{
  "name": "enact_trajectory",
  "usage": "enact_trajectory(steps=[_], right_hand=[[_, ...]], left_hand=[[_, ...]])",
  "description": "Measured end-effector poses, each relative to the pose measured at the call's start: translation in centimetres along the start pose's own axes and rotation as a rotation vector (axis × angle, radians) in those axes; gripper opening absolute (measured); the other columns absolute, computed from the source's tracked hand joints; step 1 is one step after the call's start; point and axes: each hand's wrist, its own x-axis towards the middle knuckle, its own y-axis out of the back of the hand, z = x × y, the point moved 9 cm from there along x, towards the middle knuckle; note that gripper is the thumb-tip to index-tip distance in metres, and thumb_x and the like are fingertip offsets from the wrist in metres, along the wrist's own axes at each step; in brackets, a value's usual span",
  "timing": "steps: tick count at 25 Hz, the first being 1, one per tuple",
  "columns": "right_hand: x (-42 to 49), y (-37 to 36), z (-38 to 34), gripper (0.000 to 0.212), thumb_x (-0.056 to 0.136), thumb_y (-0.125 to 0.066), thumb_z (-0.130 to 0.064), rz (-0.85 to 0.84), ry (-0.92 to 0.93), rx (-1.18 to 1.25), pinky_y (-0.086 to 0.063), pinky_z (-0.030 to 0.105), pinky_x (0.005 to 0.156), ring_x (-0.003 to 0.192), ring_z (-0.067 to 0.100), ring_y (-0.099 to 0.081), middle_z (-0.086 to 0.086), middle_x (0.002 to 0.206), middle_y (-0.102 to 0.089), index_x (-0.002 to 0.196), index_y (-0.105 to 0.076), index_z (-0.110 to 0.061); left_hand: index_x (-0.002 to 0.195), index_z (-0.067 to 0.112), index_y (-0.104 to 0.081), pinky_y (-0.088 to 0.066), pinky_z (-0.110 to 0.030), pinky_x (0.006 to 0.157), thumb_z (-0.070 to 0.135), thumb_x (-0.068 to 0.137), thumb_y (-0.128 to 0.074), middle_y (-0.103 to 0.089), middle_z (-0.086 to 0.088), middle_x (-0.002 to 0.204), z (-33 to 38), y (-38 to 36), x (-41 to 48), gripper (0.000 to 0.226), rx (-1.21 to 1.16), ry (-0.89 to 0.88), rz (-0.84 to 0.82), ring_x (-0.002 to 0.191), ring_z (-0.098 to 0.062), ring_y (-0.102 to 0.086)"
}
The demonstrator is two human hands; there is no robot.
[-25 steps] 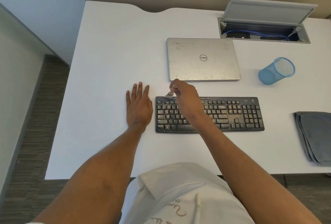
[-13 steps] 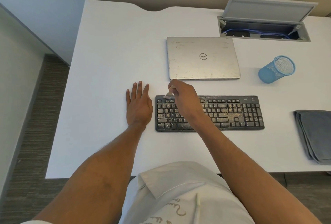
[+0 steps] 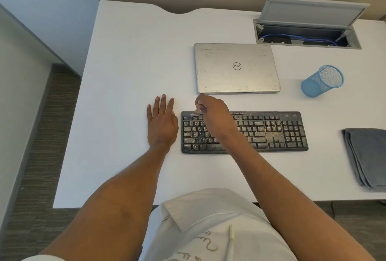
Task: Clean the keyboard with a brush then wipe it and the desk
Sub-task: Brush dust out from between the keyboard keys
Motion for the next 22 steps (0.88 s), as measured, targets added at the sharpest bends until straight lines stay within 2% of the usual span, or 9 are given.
enact_trajectory(steps=[2,4,5,9,13,16,18,20,22], right_hand=[[0.1,0.6,0.1,0.016,0.102,-0.041,-0.007,0.04,-0.012,-0.012,-0.049,0.034,0.067,0.07,0.018,-0.051,0.008,0.083,-0.058,0.09,-0.052,-0.009],[-0.2,1.6,-0.4,0.017,0.102,-0.047,-0.009,0.121,0.009,0.126,-0.046,0.013,0.065,0.074,0.019,-0.055,0.007,0.086,-0.056,0.089,-0.056,-0.006],[-0.3,1.9,-0.8,0.017,0.102,-0.05,-0.01,0.145,0.019,0.176,-0.042,0.01,0.063,0.074,0.016,-0.054,0.006,0.087,-0.056,0.089,-0.059,-0.005],[-0.7,1.1,-0.6,0.023,0.105,-0.049,-0.022,0.134,-0.04,0.21,-0.038,0.035,0.056,0.058,0.016,-0.045,0.008,0.07,-0.058,0.089,-0.058,-0.009],[-1.2,0.9,0.0,0.021,0.105,-0.05,-0.019,0.148,-0.09,0.291,-0.038,0.031,0.051,0.053,0.011,-0.041,0.006,0.068,-0.059,0.088,-0.06,-0.012],[-1.3,0.1,0.5,0.023,0.103,-0.051,-0.02,0.102,-0.13,0.305,-0.045,0.04,0.053,0.054,0.021,-0.049,0.008,0.068,-0.061,0.083,-0.06,-0.011],[-1.2,-0.3,0.8,0.025,0.101,-0.052,-0.02,0.06,-0.16,0.277,-0.045,0.041,0.053,0.053,0.015,-0.046,0.008,0.067,-0.062,0.08,-0.06,-0.009],[-1.2,0.0,0.7,0.027,0.1,-0.053,-0.02,0.067,-0.167,0.297,-0.041,0.037,0.051,0.052,0.009,-0.04,0.006,0.066,-0.064,0.078,-0.058,-0.005],[-1.4,0.5,0.6,0.027,0.1,-0.053,-0.018,0.103,-0.172,0.355,-0.038,0.031,0.049,0.049,0.007,-0.037,-0.006,0.063,-0.065,0.077,-0.058,-0.004]], left_hand=[[0.165,0.022,-0.034,-0.004,-0.049,0.134,0.025,0.108,-0.027,-0.022,-0.004,0.176,0.0,0.0,0.0,0.058,-0.002,0.003,0.0,0.165,-0.022,-0.009],[0.165,0.022,-0.034,-0.004,-0.049,0.134,0.024,0.108,-0.028,-0.022,-0.004,0.176,0.0,0.0,0.0,0.057,-0.001,0.004,0.0,0.165,-0.022,-0.009],[0.165,0.022,-0.034,-0.004,-0.049,0.134,0.024,0.108,-0.029,-0.022,-0.004,0.176,0.0,0.0,0.0,0.057,0.001,0.004,0.001,0.165,-0.022,-0.009],[0.164,0.022,-0.036,-0.005,-0.05,0.134,0.023,0.108,-0.03,-0.024,-0.005,0.176,0.0,0.1,0.0,0.056,-0.007,0.0,0.004,0.165,-0.023,-0.011],[0.164,0.022,-0.035,-0.005,-0.05,0.134,0.027,0.106,-0.022,-0.023,-0.005,0.176,0.0,0.0,0.0,0.06,-0.001,0.002,0.002,0.165,-0.023,-0.011],[0.164,0.022,-0.035,-0.005,-0.05,0.134,0.027,0.107,-0.023,-0.023,-0.005,0.176,0.1,0.0,0.0,0.059,-0.001,0.0,0.0,0.165,-0.023,-0.01],[0.164,0.022,-0.034,-0.005,-0.05,0.134,0.026,0.107,-0.025,-0.022,-0.005,0.176,0.0,0.1,-0.1,0.058,0.002,0.0,-0.001,0.165,-0.023,-0.01],[0.165,0.022,-0.034,-0.004,-0.049,0.134,0.025,0.107,-0.026,-0.022,-0.005,0.176,0.0,0.1,0.0,0.058,0.003,-0.001,-0.002,0.165,-0.023,-0.009],[0.165,0.022,-0.034,-0.003,-0.049,0.134,0.025,0.107,-0.027,-0.022,-0.004,0.176,0.1,0.1,0.0,0.058,0.0,0.003,-0.006,0.165,-0.022,-0.009]])
